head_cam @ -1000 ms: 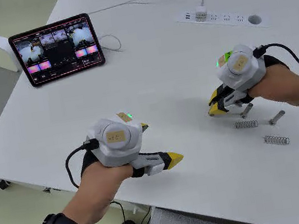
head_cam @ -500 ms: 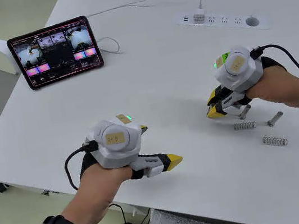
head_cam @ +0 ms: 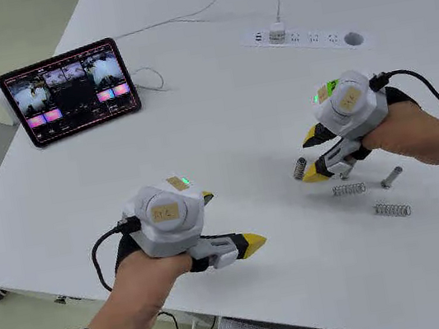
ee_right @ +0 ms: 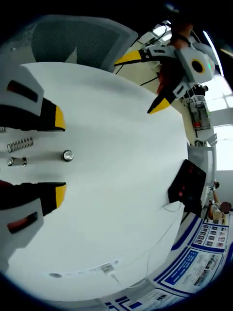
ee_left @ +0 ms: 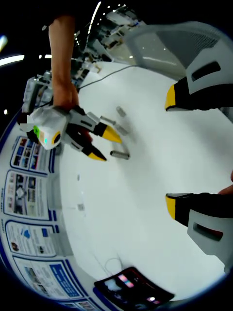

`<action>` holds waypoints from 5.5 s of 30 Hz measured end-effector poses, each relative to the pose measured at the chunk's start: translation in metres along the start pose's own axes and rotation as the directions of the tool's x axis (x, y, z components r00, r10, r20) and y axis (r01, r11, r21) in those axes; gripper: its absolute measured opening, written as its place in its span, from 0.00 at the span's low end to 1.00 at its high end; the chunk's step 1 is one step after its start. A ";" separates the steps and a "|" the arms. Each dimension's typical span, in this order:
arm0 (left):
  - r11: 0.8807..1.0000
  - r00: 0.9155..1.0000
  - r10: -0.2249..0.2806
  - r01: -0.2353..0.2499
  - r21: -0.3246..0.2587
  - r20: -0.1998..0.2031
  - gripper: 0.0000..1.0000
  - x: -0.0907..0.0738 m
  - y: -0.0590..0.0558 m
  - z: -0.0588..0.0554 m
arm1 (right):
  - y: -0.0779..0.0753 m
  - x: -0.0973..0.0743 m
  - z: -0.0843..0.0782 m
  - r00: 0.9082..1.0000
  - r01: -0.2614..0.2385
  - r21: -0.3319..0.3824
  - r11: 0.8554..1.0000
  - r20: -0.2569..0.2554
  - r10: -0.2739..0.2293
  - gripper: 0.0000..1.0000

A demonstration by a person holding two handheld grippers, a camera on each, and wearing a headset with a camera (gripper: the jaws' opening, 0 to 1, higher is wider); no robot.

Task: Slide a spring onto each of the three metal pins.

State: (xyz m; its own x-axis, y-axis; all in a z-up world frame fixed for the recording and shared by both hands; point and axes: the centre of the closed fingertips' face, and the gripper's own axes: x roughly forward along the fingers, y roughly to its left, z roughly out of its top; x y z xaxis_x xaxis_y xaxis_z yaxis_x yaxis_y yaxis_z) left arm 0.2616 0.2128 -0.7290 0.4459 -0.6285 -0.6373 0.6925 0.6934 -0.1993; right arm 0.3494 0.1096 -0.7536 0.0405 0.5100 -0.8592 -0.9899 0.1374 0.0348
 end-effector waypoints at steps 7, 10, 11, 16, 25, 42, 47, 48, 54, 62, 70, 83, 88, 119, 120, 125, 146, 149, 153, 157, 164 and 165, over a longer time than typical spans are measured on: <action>1.000 1.000 -0.003 0.003 0.003 0.000 0.70 0.001 -0.002 0.001 | 0.003 -0.010 0.000 0.998 0.036 0.052 0.998 0.057 -0.039 0.49; 1.000 1.000 -0.004 0.004 0.006 0.001 0.70 0.001 -0.003 0.001 | 0.005 -0.015 0.003 0.993 0.044 0.093 0.995 0.101 -0.054 0.51; 1.000 1.000 -0.004 0.004 0.007 0.001 0.70 0.001 -0.004 0.001 | 0.006 -0.017 0.004 0.991 0.048 0.107 0.993 0.120 -0.060 0.51; 1.000 1.000 -0.005 0.005 0.008 0.004 0.70 0.001 -0.005 0.002 | 0.009 -0.025 0.005 0.981 0.063 0.164 0.984 0.170 -0.091 0.54; 1.000 1.000 -0.003 0.003 0.010 0.008 0.70 0.003 -0.007 0.004 | 0.016 -0.039 0.005 0.954 0.054 0.282 0.958 0.269 -0.134 0.60; 1.000 0.999 0.025 -0.025 0.001 0.028 0.71 0.004 -0.003 0.013 | 0.030 -0.057 -0.016 0.912 0.056 0.440 0.896 0.343 -0.226 0.62; 1.000 0.999 0.030 -0.030 0.002 0.033 0.71 0.003 -0.002 0.015 | 0.037 -0.060 -0.029 0.902 0.065 0.480 0.875 0.347 -0.257 0.63; 1.000 0.999 0.031 -0.031 0.001 0.034 0.71 0.002 -0.002 0.016 | 0.038 -0.061 -0.030 0.900 0.066 0.484 0.872 0.348 -0.262 0.63; 0.999 0.999 0.040 -0.040 -0.006 0.037 0.71 0.000 -0.002 0.016 | 0.049 -0.065 -0.041 0.891 0.061 0.521 0.851 0.356 -0.282 0.64; 0.999 0.998 0.041 -0.041 -0.005 0.038 0.71 0.001 -0.003 0.017 | 0.058 -0.071 -0.053 0.876 0.059 0.567 0.821 0.364 -0.315 0.66; 0.999 0.998 0.038 -0.038 -0.009 0.042 0.71 0.003 -0.004 0.020 | 0.066 -0.077 -0.062 0.857 0.052 0.614 0.787 0.377 -0.351 0.67; 0.999 0.998 0.047 -0.046 -0.016 0.047 0.72 0.004 -0.005 0.024 | 0.080 -0.082 -0.087 0.849 0.055 0.667 0.743 0.360 -0.386 0.71; 0.999 0.998 0.051 -0.050 -0.020 0.045 0.72 0.005 -0.004 0.024 | 0.086 -0.086 -0.098 0.842 0.054 0.693 0.719 0.355 -0.406 0.72; 0.999 1.000 0.010 -0.010 0.031 0.009 0.78 0.020 -0.026 0.028 | 0.104 -0.094 -0.126 0.844 0.054 0.728 0.684 0.332 -0.421 0.78; 0.999 1.000 0.007 -0.008 0.034 0.007 0.78 0.020 -0.027 0.028 | 0.104 -0.094 -0.127 0.845 0.055 0.728 0.683 0.331 -0.421 0.78; 0.998 1.000 -0.010 0.011 0.062 -0.006 0.78 0.026 -0.033 0.030 | 0.109 -0.093 -0.131 0.847 0.053 0.732 0.680 0.327 -0.419 0.78; 0.977 0.991 -0.116 0.125 0.175 -0.061 0.77 0.061 -0.069 0.044 | 0.128 -0.099 -0.143 0.849 0.047 0.750 0.660 0.318 -0.422 0.78; 0.973 0.990 -0.125 0.135 0.186 -0.065 0.77 0.065 -0.072 0.046 | 0.131 -0.099 -0.144 0.848 0.044 0.752 0.658 0.320 -0.422 0.79; 0.969 0.988 -0.136 0.148 0.197 -0.071 0.77 0.070 -0.076 0.049 | 0.132 -0.100 -0.147 0.845 0.043 0.758 0.650 0.319 -0.428 0.79; 0.964 0.987 -0.140 0.155 0.214 -0.080 0.76 0.075 -0.078 0.050 | 0.133 -0.100 -0.148 0.847 0.042 0.760 0.648 0.317 -0.427 0.79; 0.957 0.983 -0.155 0.173 0.233 -0.095 0.74 0.085 -0.084 0.053 | 0.134 -0.103 -0.152 0.841 0.037 0.771 0.636 0.319 -0.436 0.78; 0.956 0.983 -0.156 0.175 0.236 -0.098 0.74 0.087 -0.083 0.053 | 0.134 -0.103 -0.152 0.841 0.038 0.770 0.637 0.319 -0.436 0.78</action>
State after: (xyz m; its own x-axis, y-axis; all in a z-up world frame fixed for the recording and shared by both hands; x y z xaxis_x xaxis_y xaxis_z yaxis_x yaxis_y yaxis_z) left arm 0.2726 0.0817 -0.7286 0.2747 -0.6915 -0.6681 0.8738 0.4695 -0.1266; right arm 0.1919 -0.0537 -0.7380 0.5090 0.6403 -0.5753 -0.5240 0.7607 0.3831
